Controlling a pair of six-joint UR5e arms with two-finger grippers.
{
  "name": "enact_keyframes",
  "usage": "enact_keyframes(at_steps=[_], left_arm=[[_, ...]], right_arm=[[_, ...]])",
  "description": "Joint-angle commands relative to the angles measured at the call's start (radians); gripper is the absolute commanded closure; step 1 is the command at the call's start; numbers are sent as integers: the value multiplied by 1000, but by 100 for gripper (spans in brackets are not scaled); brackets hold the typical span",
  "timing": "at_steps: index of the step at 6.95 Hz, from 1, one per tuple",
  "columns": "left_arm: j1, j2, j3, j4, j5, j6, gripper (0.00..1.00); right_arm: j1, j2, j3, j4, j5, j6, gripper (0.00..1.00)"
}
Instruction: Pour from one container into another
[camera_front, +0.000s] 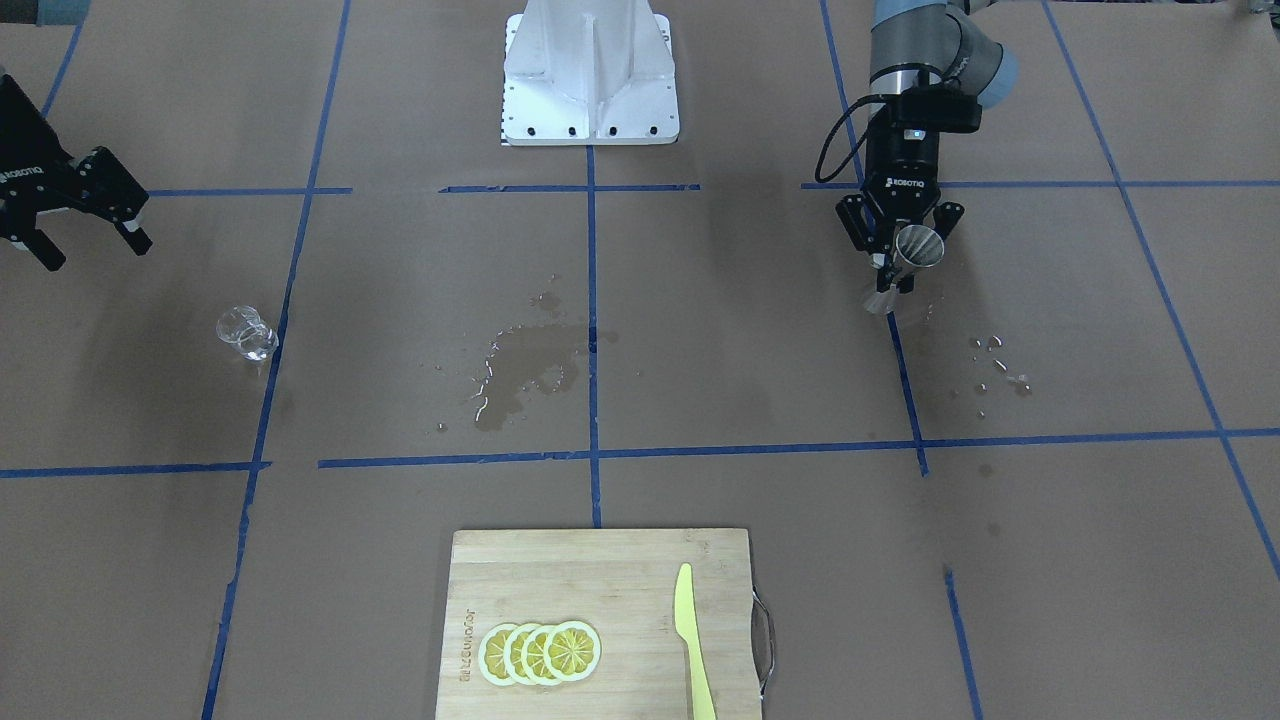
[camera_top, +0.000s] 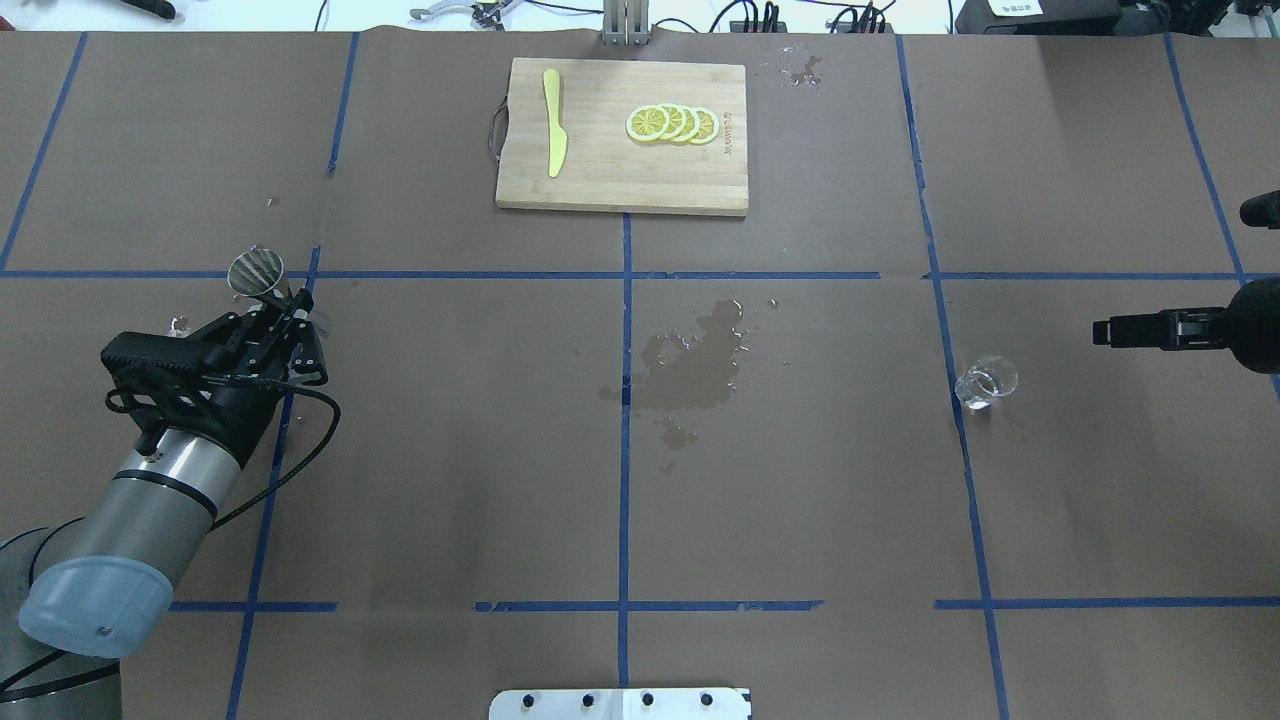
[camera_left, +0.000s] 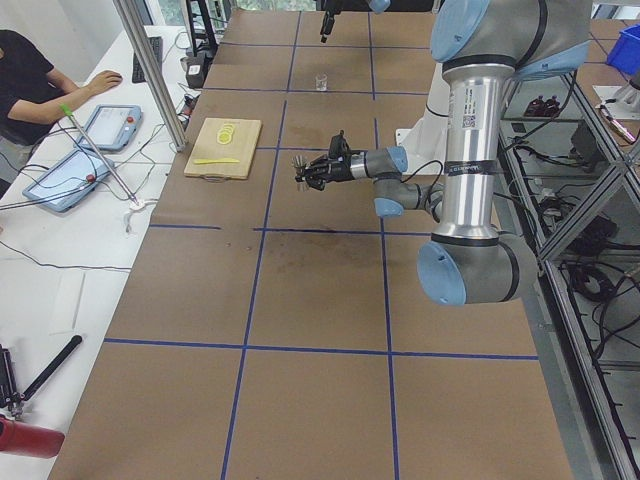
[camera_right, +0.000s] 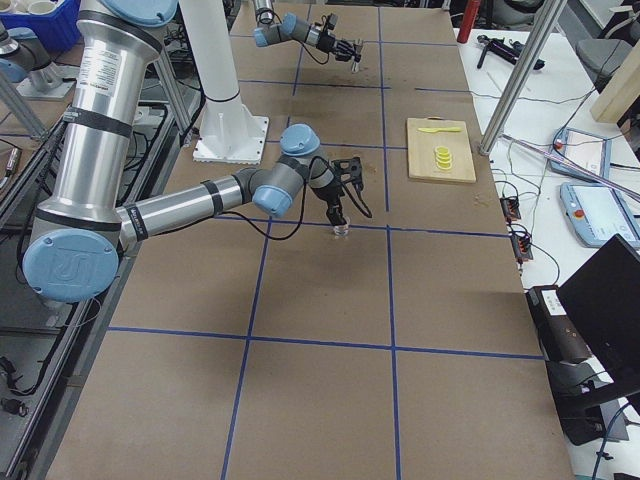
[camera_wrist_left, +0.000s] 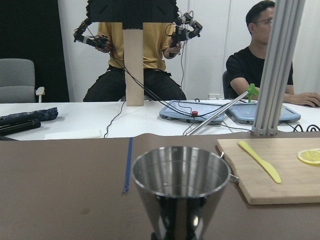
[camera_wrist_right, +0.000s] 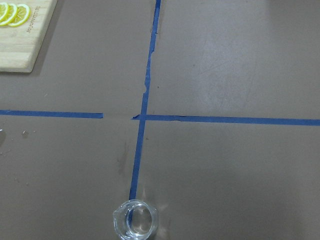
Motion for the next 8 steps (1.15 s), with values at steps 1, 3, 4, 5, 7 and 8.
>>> enact_keyframes(at_steps=[1,3,4,5,7,8], left_arm=[[0,-52,-7,-42,-78,35,100],[0,-72,-45,-56,-148,107,100],[0,-101,-38,-86,-200,135,100],[1,-116,-35,-94,-207,147,100],[3,-115,-18,-94,-207,149,100],[3,-115,-13,-100,-208,149,100]], right_arm=[[-212,-37,37,0,-298,136,0],[-457,-52,34,0,-662,335,0],[-519,-49,16,2,-759,396,0],[-565,-36,-24,5,-857,442,1],[-630,27,-159,32,-1026,442,1],[-642,97,-257,102,-1082,430,2]])
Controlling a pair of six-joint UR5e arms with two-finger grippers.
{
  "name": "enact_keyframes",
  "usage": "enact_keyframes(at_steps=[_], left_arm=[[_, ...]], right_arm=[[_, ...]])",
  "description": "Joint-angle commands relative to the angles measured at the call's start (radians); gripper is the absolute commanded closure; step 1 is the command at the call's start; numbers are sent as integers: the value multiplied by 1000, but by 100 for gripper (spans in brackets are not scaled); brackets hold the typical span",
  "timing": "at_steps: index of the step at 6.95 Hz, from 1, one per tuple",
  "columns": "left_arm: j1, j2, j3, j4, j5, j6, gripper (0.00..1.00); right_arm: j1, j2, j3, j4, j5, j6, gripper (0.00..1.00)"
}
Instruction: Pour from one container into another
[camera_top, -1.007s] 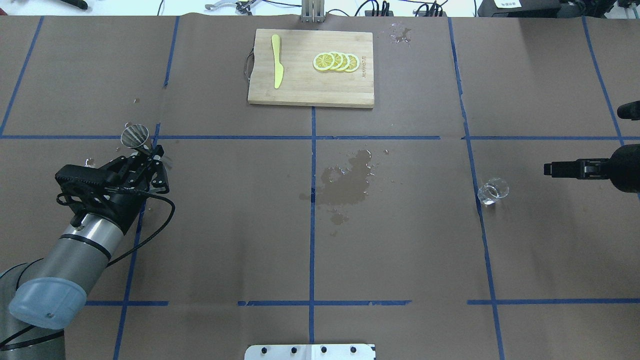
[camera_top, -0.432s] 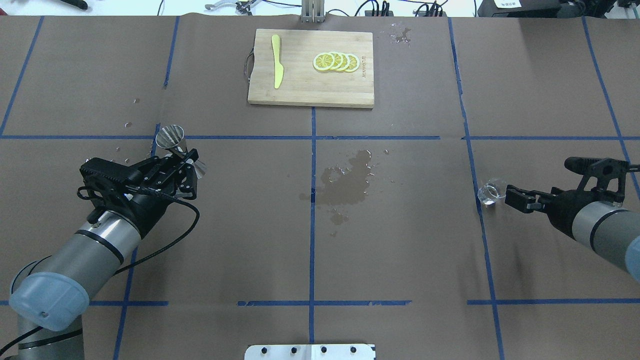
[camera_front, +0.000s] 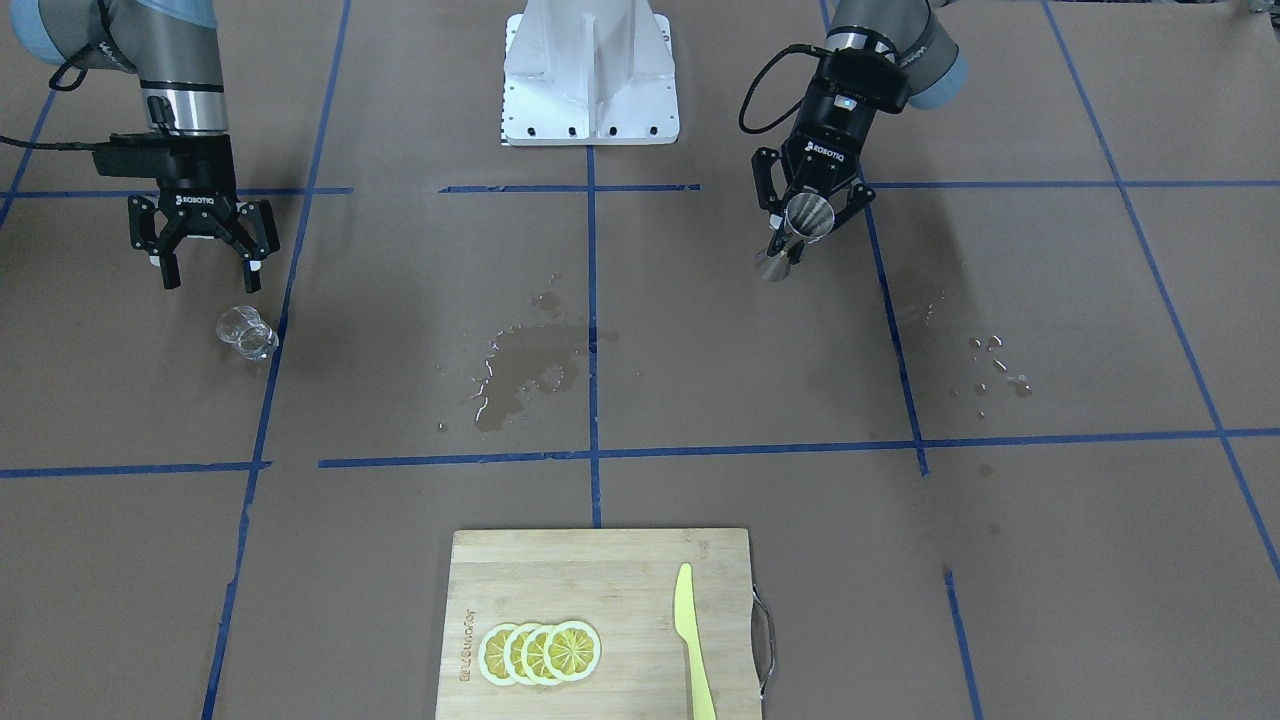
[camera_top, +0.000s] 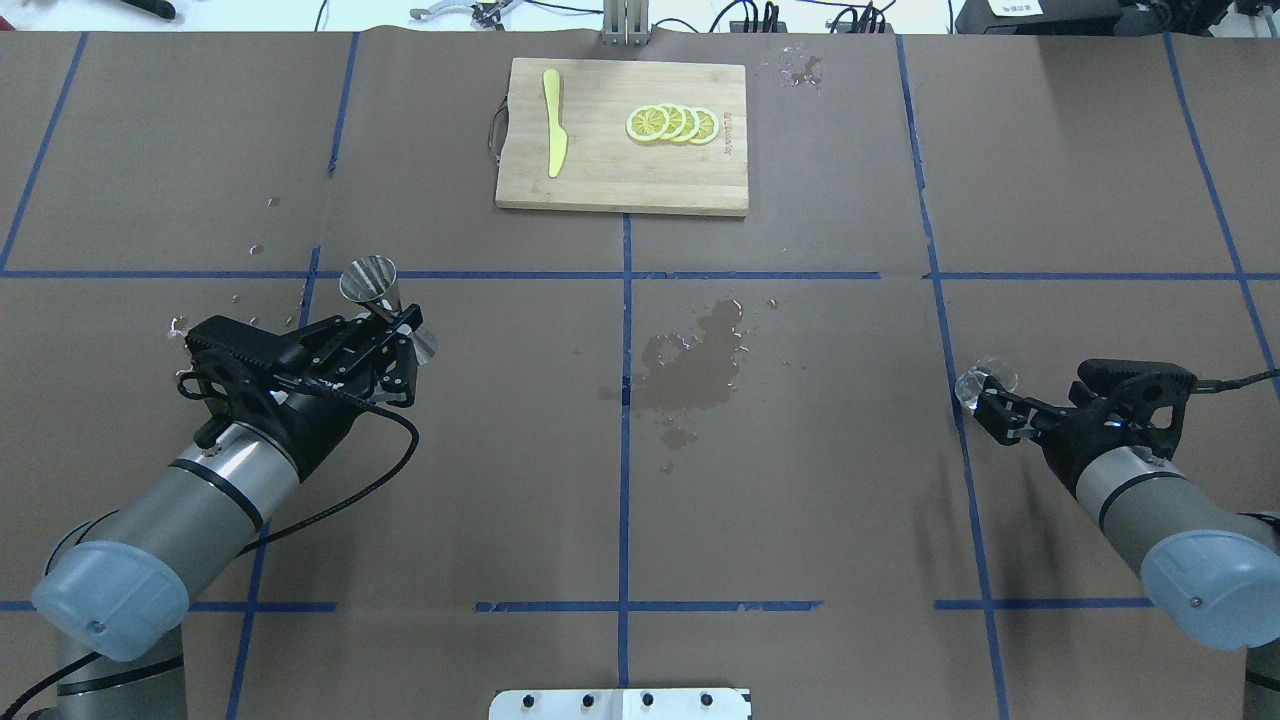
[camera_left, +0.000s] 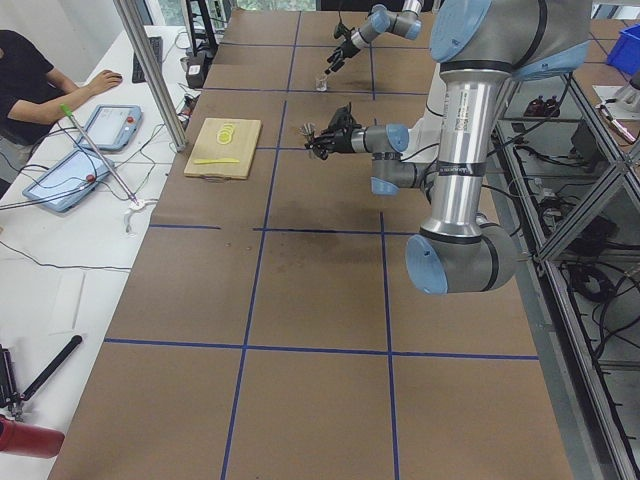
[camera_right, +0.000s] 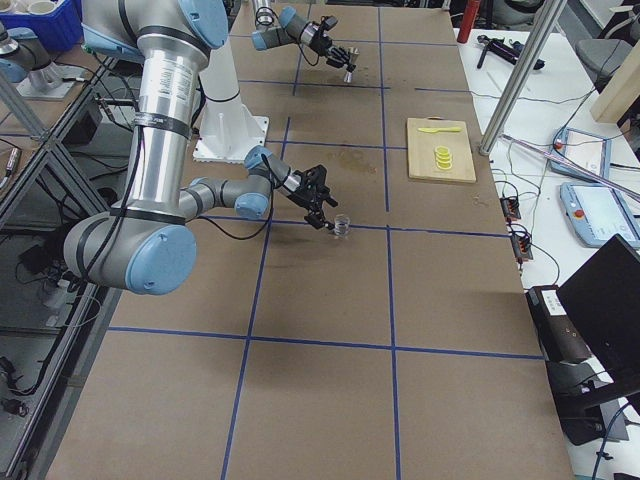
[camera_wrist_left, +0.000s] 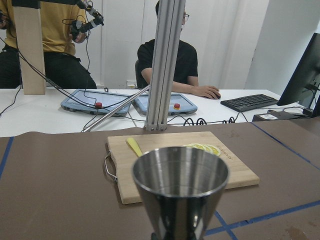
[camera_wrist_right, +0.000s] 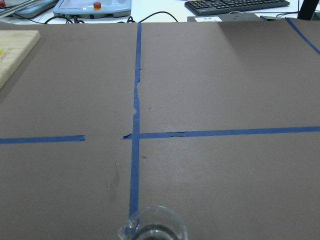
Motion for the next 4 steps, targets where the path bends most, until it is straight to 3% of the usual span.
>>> enact_keyframes(at_steps=[1,4], left_arm=[[0,0,7,-5,-2,1,100],[3,-2,26,-5,-2,1,100]], right_arm=[[-34,74,-152,79,-117,-9,2],[-41,132,-232,80,-154,-8,2]])
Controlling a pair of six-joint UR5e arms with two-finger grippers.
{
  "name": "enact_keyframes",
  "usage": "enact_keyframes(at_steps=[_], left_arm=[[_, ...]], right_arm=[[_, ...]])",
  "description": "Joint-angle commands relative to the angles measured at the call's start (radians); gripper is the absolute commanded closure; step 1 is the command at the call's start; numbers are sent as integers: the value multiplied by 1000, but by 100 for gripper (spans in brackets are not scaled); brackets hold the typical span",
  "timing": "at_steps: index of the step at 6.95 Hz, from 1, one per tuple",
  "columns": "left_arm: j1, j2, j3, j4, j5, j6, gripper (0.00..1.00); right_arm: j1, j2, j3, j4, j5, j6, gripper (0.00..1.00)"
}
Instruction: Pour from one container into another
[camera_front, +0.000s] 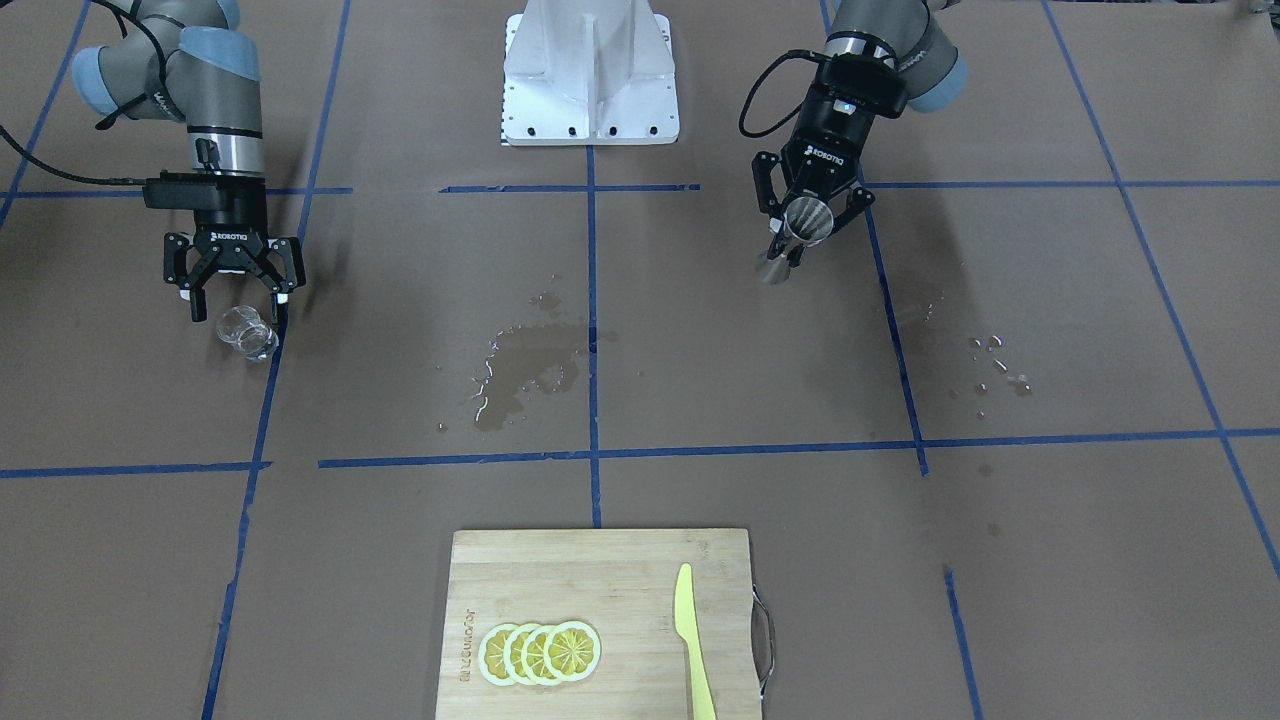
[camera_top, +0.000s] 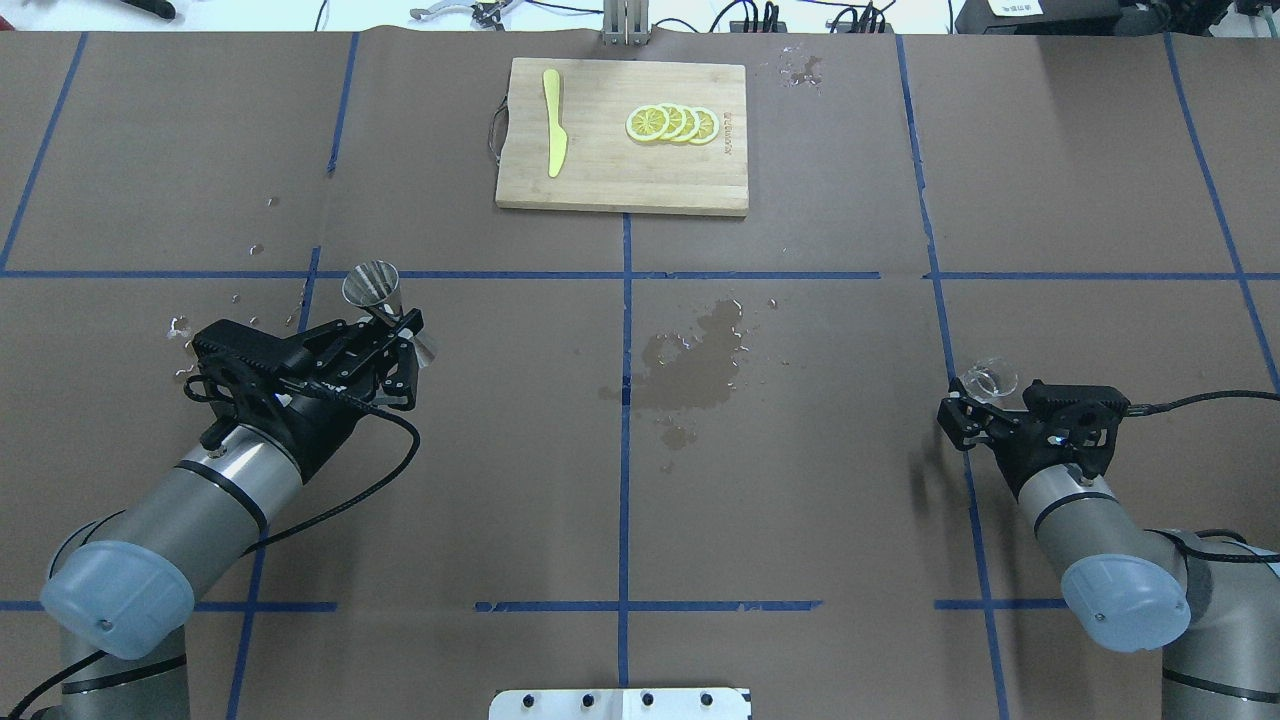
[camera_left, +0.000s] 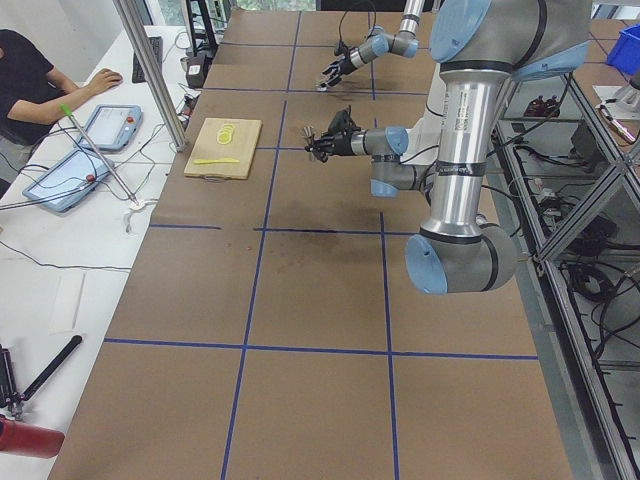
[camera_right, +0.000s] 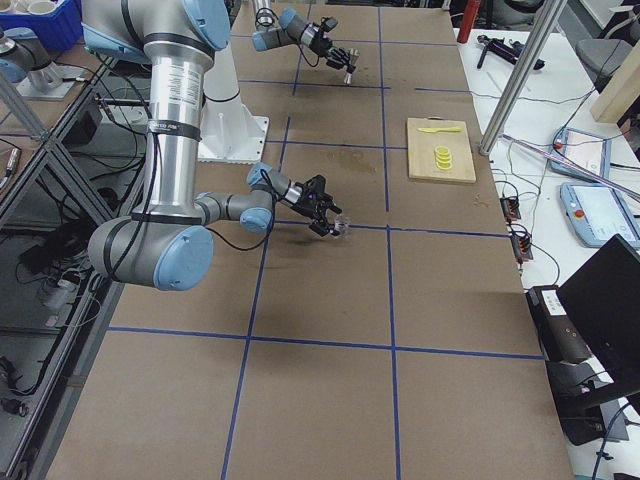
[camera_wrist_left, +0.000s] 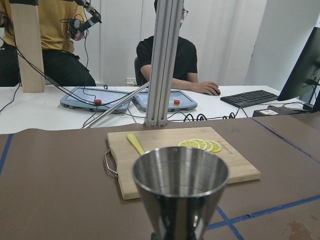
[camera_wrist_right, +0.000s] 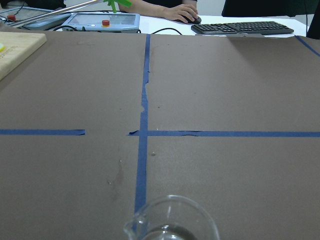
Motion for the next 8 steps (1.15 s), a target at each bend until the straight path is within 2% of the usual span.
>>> enact_keyframes(at_steps=[1,4,5,6,7,8], left_arm=[[3,-2,9,0,0,0,100],[3,-2,16,-2,2,0,100],[3,-7,19,-2,2,0,100],[3,-9,22,-2,2,0,100],[5,-10,23,-2,2,0,100],[3,-22,23,-2,2,0,100]], right_arm=[[-1,33,-50,2,-20,0,2],[-1,35,-46,2,-23,-18,19],[-1,33,-44,2,-22,-31,34],[-1,35,-40,2,-22,-41,53],[-1,35,-37,2,-19,-78,86],[2,35,-17,3,-14,-130,100]])
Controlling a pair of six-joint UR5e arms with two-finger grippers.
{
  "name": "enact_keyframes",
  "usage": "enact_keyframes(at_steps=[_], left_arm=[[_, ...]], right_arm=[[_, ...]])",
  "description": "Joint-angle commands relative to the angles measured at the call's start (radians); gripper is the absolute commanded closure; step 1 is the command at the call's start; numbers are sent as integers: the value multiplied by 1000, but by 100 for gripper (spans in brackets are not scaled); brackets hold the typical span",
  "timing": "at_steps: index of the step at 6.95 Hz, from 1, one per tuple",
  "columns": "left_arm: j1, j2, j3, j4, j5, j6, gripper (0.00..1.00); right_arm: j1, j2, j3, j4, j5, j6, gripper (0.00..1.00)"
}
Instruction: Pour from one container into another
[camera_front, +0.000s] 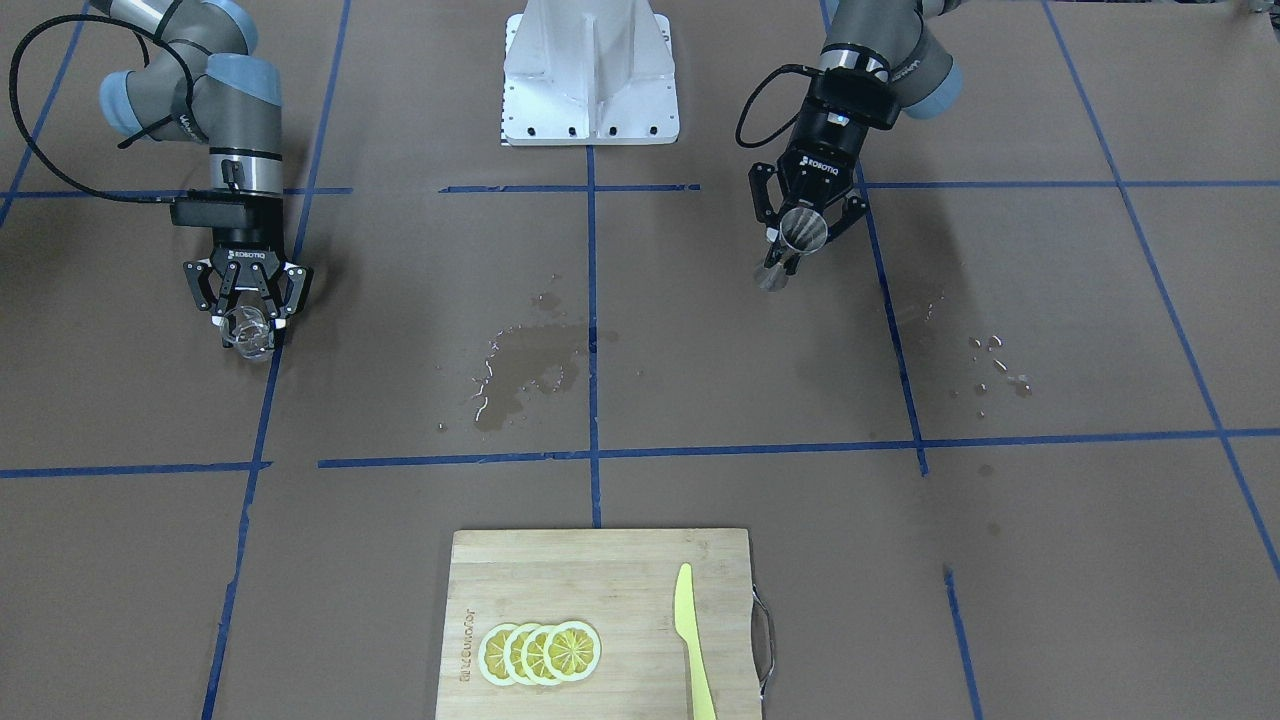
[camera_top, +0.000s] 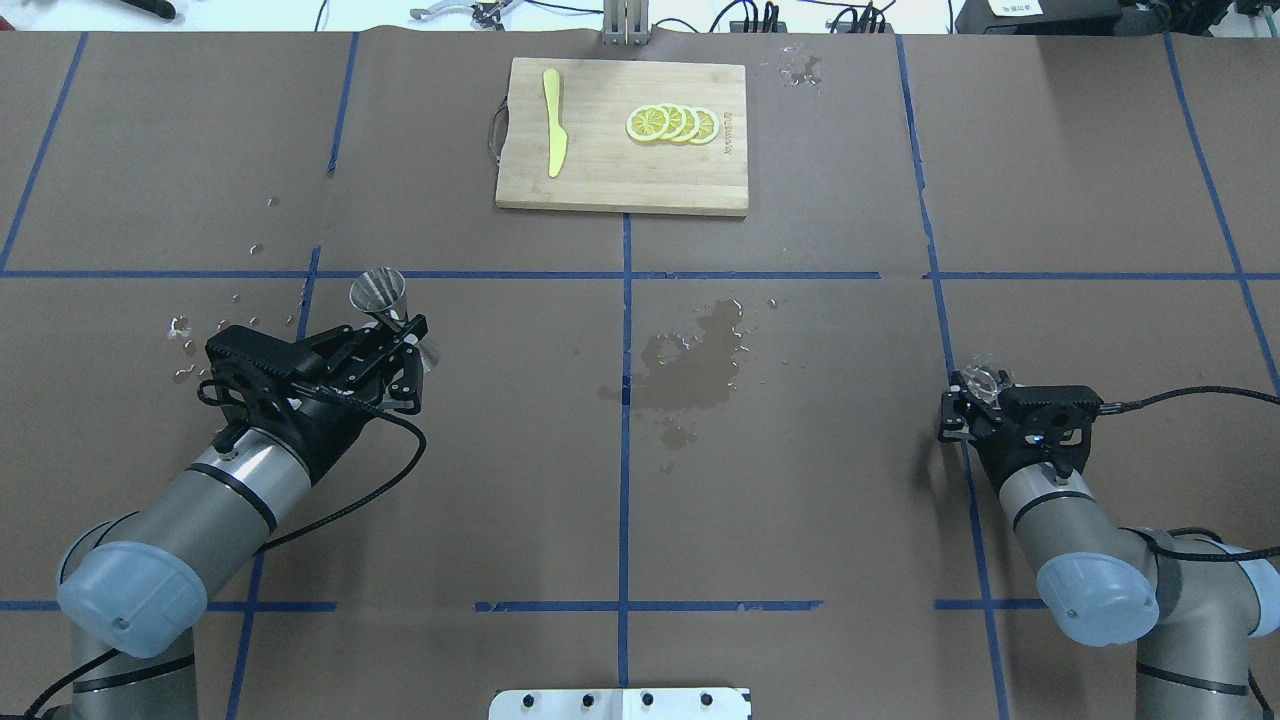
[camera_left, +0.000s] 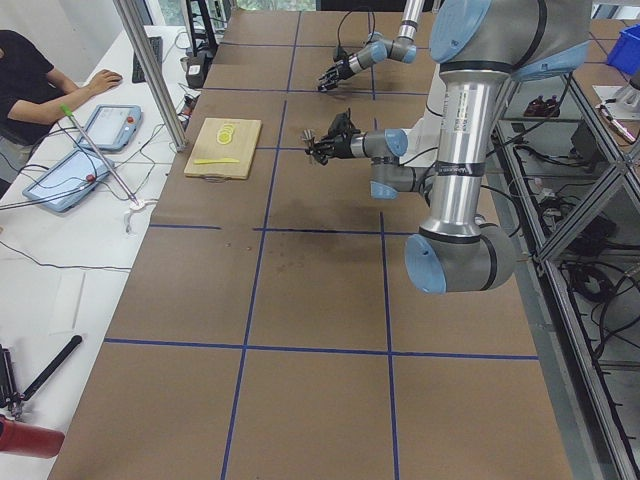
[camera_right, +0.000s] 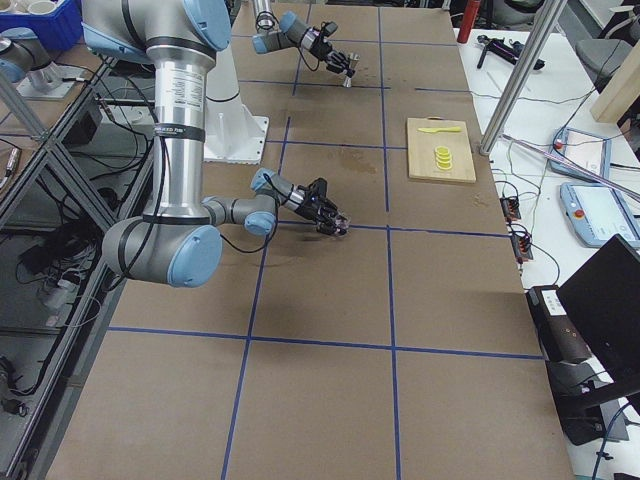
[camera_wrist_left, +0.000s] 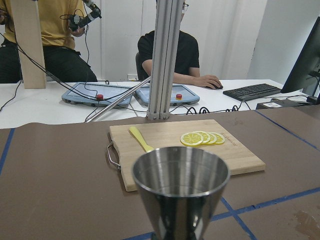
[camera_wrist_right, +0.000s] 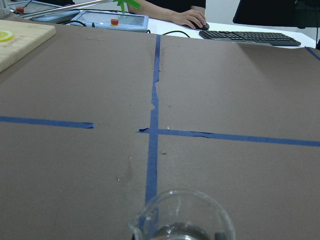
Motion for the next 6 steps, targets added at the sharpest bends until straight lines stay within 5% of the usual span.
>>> enact_keyframes(at_steps=[1,3,6], left_arm=[[-1,-13,-1,0,0,0,100],[2,-14,-2,0,-3,1,100],[-31,-167,42,5,-195,212,100]], right_arm=[[4,2,90,0,15,-97,100],[54,3,201,-3,97,-133,100],[64,95,235,-14,155,-330,100]])
